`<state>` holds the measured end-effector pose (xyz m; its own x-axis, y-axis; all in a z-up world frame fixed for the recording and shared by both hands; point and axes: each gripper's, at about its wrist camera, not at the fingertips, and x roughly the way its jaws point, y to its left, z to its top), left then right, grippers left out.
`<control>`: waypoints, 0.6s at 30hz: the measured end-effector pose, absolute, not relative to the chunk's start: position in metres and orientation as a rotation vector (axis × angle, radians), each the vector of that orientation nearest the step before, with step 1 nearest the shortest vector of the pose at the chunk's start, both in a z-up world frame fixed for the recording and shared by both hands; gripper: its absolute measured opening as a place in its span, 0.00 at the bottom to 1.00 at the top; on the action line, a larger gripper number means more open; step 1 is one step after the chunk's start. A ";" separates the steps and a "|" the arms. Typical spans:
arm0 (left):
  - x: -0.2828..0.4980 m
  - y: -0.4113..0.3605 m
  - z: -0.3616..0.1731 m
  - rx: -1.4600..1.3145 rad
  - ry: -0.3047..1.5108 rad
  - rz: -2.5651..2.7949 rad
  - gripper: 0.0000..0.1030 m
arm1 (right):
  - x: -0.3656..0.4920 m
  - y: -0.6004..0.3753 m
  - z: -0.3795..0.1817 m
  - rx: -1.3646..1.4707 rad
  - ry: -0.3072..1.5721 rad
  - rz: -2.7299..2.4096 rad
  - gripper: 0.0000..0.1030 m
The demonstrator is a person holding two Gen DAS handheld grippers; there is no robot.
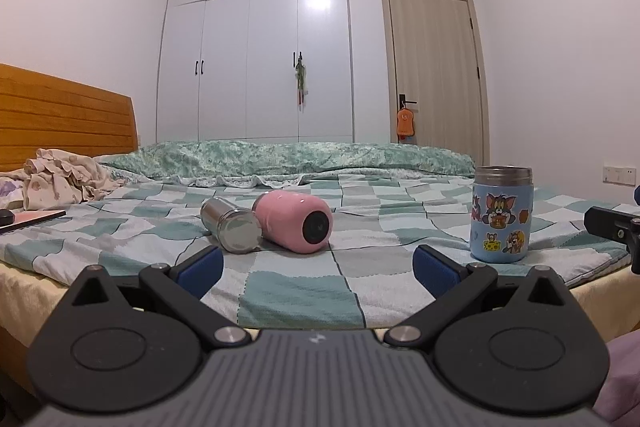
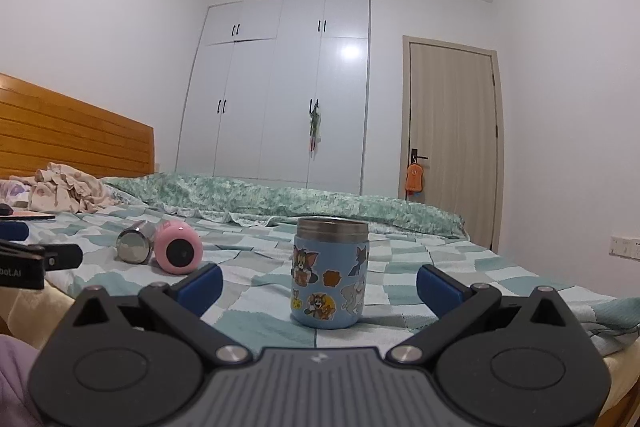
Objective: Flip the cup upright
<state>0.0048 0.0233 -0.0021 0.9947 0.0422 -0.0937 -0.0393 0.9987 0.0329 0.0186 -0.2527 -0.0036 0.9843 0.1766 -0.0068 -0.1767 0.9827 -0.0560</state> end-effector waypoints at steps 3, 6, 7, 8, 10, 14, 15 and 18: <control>0.004 0.024 -0.002 0.026 0.092 0.042 1.00 | 0.019 -0.253 -0.004 -0.054 -0.001 0.178 1.00; 0.004 0.024 -0.002 0.025 0.091 0.041 1.00 | 0.018 -0.253 -0.004 -0.056 -0.004 0.179 1.00; 0.004 0.024 -0.002 0.025 0.092 0.041 1.00 | 0.018 -0.253 -0.004 -0.056 -0.004 0.179 1.00; 0.004 0.024 -0.002 0.025 0.092 0.042 1.00 | 0.018 -0.253 -0.005 -0.057 -0.005 0.179 1.00; 0.004 0.025 -0.002 0.024 0.091 0.040 1.00 | 0.018 -0.253 -0.005 -0.057 -0.006 0.180 1.00; 0.004 0.024 -0.002 0.025 0.092 0.042 1.00 | 0.018 -0.252 -0.005 -0.058 -0.006 0.180 1.00; 0.004 0.024 -0.002 0.025 0.092 0.042 1.00 | 0.018 -0.252 -0.005 -0.058 -0.005 0.180 1.00; 0.004 0.024 -0.002 0.024 0.091 0.041 1.00 | 0.017 -0.252 -0.005 -0.058 -0.005 0.181 1.00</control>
<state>0.0041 0.0240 -0.0019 0.9950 0.0423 -0.0902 -0.0401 0.9989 0.0263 0.0170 -0.2521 -0.0048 0.9837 0.1799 0.0001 -0.1796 0.9820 -0.0579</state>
